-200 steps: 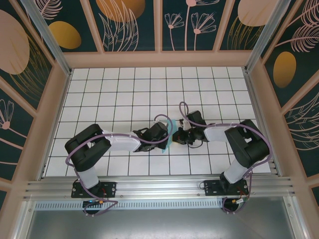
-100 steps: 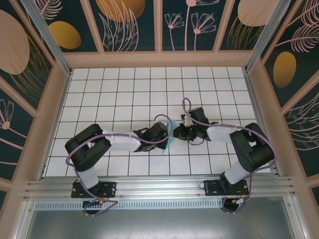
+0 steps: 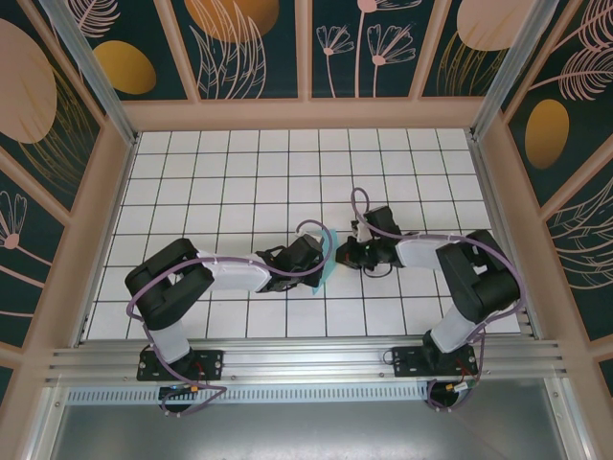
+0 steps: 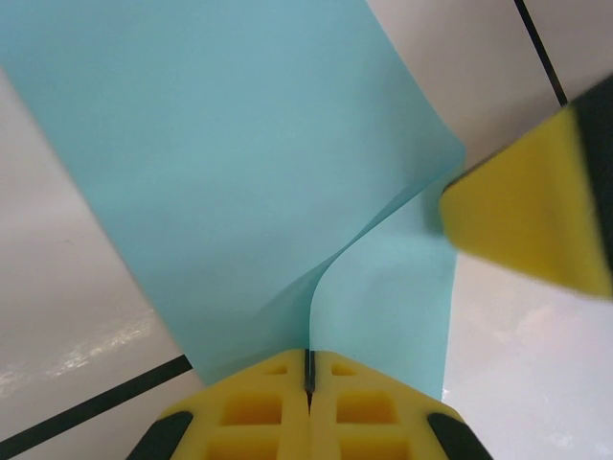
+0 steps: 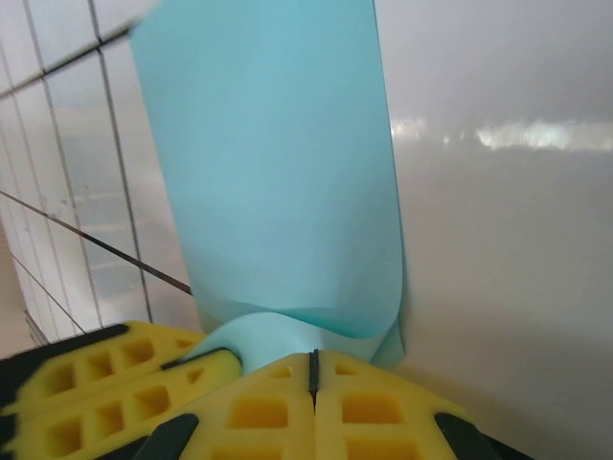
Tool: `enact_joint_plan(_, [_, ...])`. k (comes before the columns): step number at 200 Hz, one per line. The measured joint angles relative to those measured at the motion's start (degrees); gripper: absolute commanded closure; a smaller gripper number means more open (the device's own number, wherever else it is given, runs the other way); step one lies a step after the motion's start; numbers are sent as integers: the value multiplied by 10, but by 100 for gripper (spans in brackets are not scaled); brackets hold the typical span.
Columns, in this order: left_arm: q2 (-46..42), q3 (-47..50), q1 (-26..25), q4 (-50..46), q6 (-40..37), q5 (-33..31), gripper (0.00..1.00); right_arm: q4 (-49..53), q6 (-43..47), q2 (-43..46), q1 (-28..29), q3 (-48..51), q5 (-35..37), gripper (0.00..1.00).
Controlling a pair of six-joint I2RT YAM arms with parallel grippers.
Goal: Fold a paper plane with a square sheet of paper (pick it up from the middle)
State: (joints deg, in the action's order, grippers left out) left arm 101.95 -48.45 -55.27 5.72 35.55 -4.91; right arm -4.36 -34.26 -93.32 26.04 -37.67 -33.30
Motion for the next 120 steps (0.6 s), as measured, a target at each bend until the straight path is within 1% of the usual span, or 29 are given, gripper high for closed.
enact_joint_plan(24, [0, 0, 0, 0, 0, 0, 94, -4, 4, -2, -17, -5, -3, 97])
enact_joint_plan(58, [0, 0, 0, 0, 0, 0, 94, -15, 5, -34, -22, -6, -11, 97])
enact_joint_plan(103, [0, 0, 0, 0, 0, 0, 94, -11, 7, -33, -23, -9, -8, 97])
enact_joint_plan(120, [0, 0, 0, 0, 0, 0, 95, 3, 8, -17, -22, -9, -5, 96])
